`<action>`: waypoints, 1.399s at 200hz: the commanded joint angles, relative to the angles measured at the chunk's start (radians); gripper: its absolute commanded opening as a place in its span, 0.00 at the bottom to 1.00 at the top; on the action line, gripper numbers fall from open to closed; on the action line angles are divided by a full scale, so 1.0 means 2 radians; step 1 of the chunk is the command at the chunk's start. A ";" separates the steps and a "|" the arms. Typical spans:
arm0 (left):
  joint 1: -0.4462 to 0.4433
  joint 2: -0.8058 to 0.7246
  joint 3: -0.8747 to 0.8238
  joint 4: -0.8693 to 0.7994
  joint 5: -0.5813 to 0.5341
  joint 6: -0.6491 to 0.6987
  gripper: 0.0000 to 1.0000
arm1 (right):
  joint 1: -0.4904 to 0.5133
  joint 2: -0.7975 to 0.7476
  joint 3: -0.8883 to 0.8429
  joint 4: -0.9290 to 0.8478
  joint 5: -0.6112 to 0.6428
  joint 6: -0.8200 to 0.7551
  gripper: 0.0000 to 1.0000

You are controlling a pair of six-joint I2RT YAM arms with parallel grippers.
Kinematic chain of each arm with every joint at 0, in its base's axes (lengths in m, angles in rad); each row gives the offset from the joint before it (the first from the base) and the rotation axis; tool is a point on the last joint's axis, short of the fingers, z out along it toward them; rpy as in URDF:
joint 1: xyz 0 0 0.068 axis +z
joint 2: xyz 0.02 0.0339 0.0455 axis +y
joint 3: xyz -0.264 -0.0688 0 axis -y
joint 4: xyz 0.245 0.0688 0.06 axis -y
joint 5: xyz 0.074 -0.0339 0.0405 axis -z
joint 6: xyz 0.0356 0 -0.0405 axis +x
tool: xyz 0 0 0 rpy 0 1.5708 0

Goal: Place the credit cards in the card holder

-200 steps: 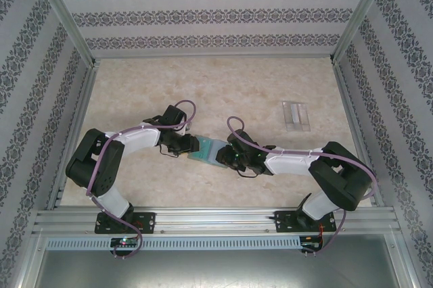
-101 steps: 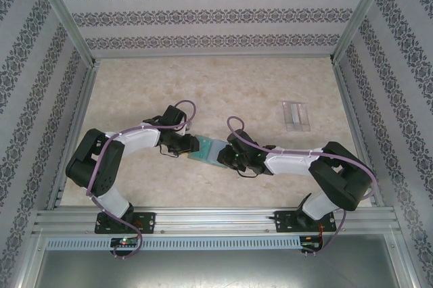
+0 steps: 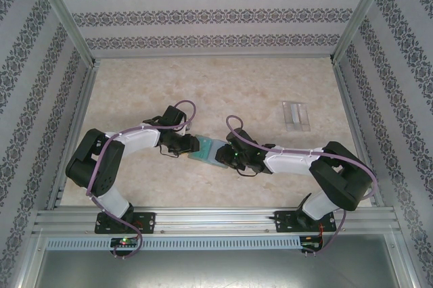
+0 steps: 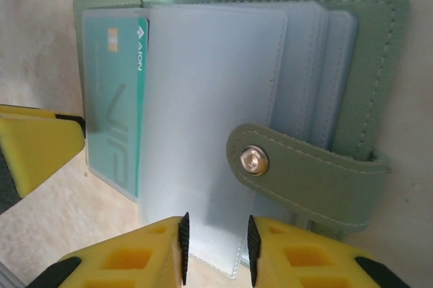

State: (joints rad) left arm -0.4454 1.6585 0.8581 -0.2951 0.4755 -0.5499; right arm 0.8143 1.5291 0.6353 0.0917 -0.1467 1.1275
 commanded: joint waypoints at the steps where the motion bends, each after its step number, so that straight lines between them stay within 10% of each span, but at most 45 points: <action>1: -0.006 0.008 -0.011 0.011 0.010 -0.003 0.42 | 0.001 0.002 0.009 0.018 0.001 -0.002 0.34; 49: -0.006 0.008 -0.015 0.014 0.011 -0.001 0.42 | 0.001 0.006 0.005 0.049 -0.007 -0.005 0.22; 113: -0.005 0.003 -0.020 0.014 0.013 0.002 0.42 | 0.001 0.012 0.004 0.057 0.002 0.001 0.35; 280: 0.024 -0.033 -0.017 0.002 0.030 0.009 0.42 | 0.002 0.005 0.046 0.077 -0.012 -0.028 0.32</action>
State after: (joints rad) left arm -0.4206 1.6325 0.8238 -0.2520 0.5385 -0.5495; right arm 0.8143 1.5398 0.6979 0.2237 -0.1558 1.1099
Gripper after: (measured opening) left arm 0.422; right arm 0.320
